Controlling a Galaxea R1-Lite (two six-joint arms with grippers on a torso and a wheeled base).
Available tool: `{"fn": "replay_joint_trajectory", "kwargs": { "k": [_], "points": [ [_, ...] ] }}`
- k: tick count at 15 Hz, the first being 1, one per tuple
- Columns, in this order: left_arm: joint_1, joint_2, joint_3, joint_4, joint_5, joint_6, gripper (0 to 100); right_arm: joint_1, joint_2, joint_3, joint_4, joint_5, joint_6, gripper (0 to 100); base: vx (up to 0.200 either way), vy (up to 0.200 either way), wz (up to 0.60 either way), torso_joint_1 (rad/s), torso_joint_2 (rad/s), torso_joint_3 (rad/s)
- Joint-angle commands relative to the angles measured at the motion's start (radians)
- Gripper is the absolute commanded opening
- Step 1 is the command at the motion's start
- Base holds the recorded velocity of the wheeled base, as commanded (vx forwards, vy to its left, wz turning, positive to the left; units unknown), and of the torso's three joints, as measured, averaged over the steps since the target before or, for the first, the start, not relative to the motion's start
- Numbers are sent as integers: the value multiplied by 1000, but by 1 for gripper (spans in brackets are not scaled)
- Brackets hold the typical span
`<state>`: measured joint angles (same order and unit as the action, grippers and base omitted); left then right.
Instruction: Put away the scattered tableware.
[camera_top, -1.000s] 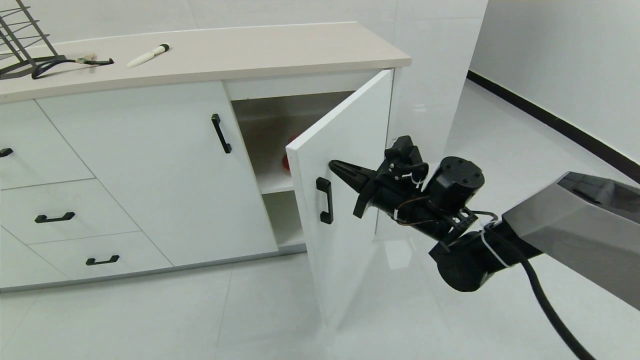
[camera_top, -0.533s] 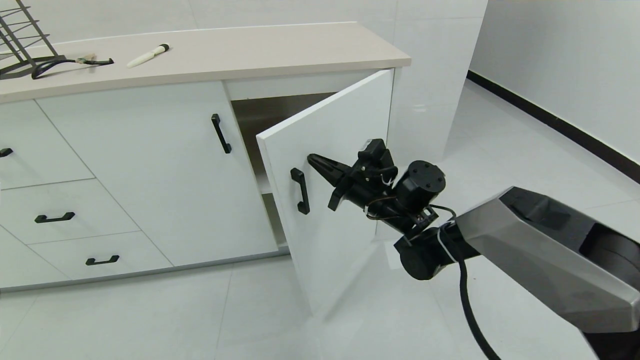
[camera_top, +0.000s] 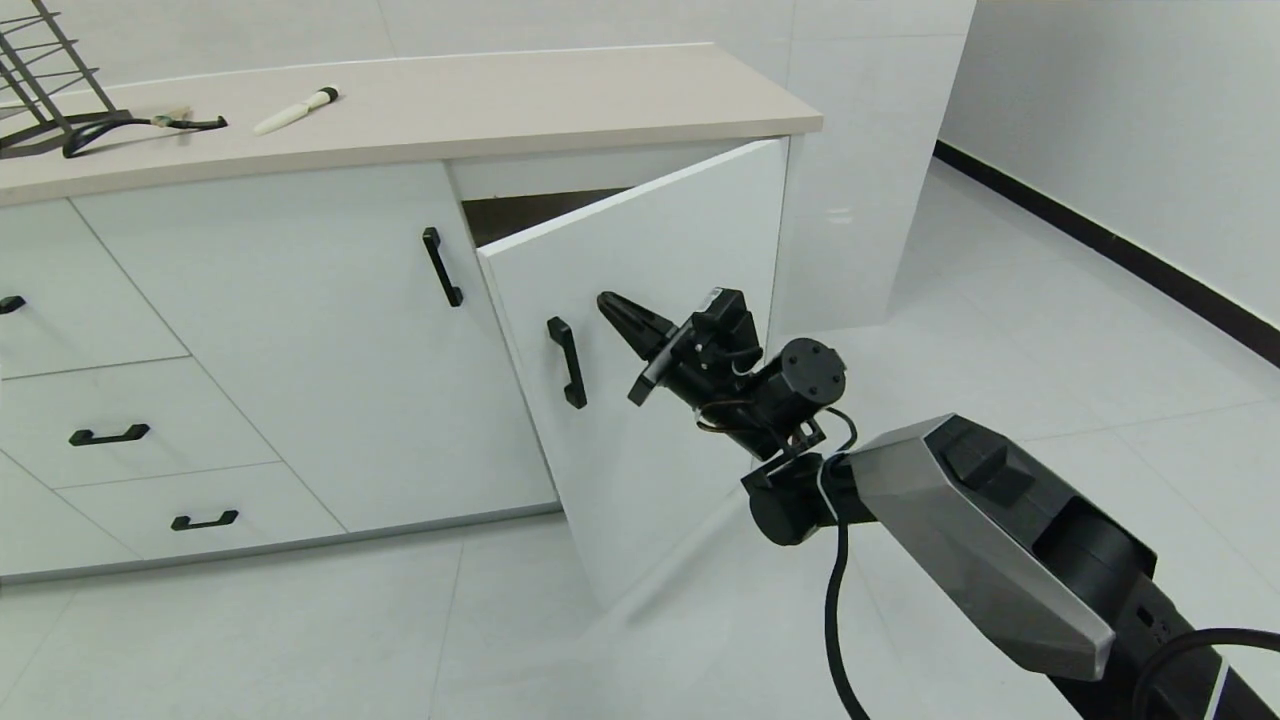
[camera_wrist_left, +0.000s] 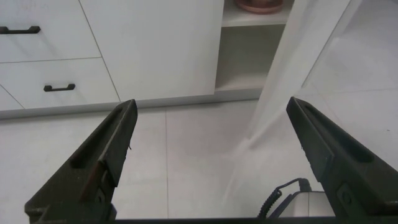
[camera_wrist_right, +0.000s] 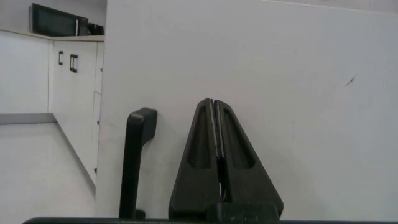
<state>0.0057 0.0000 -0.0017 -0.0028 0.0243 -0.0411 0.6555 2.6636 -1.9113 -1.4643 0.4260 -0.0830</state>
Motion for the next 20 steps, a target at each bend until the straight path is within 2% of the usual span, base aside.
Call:
{"fn": "replay_joint_trajectory", "kwargs": {
  "k": [1, 3, 5, 6, 7, 9, 11, 15, 19, 20],
  "points": [
    [0, 0, 0, 0, 0, 0, 100, 1, 13, -14, -16, -1, 0, 0, 0, 0, 0, 0, 0, 0],
    [0, 0, 0, 0, 0, -2, 100, 1, -14, -9, -57, 0, 3, 0, 0, 0, 0, 0, 0, 0],
    [0, 0, 0, 0, 3, -2, 100, -2, -93, 75, -87, 4, 6, 0, 0, 0, 0, 0, 0, 0],
    [0, 0, 0, 0, 3, -2, 100, -2, -93, 75, -87, 4, 6, 0, 0, 0, 0, 0, 0, 0],
    [0, 0, 0, 0, 3, -2, 100, -10, -217, 291, -107, 4, 8, 0, 0, 0, 0, 0, 0, 0],
    [0, 0, 0, 0, 3, -2, 100, -10, -384, 546, -107, 7, 5, 0, 0, 0, 0, 0, 0, 0],
    [0, 0, 0, 0, 3, -2, 100, -11, -545, 707, -107, 27, 0, 0, 0, 0, 0, 0, 0, 0],
    [0, 0, 0, 0, 2, -2, 100, -47, -949, 1147, -107, 51, -27, 0, 0, 0, 0, 0, 0, 0],
    [0, 0, 0, 0, 2, 0, 100, -188, -1412, 1578, -107, 51, -31, 0, 0, 0, 0, 0, 0, 0],
    [0, 0, 0, 0, 2, 0, 100, -209, -1492, 1650, -107, 51, -32, 0, 0, 0, 0, 0, 0, 0]
  ]
}}
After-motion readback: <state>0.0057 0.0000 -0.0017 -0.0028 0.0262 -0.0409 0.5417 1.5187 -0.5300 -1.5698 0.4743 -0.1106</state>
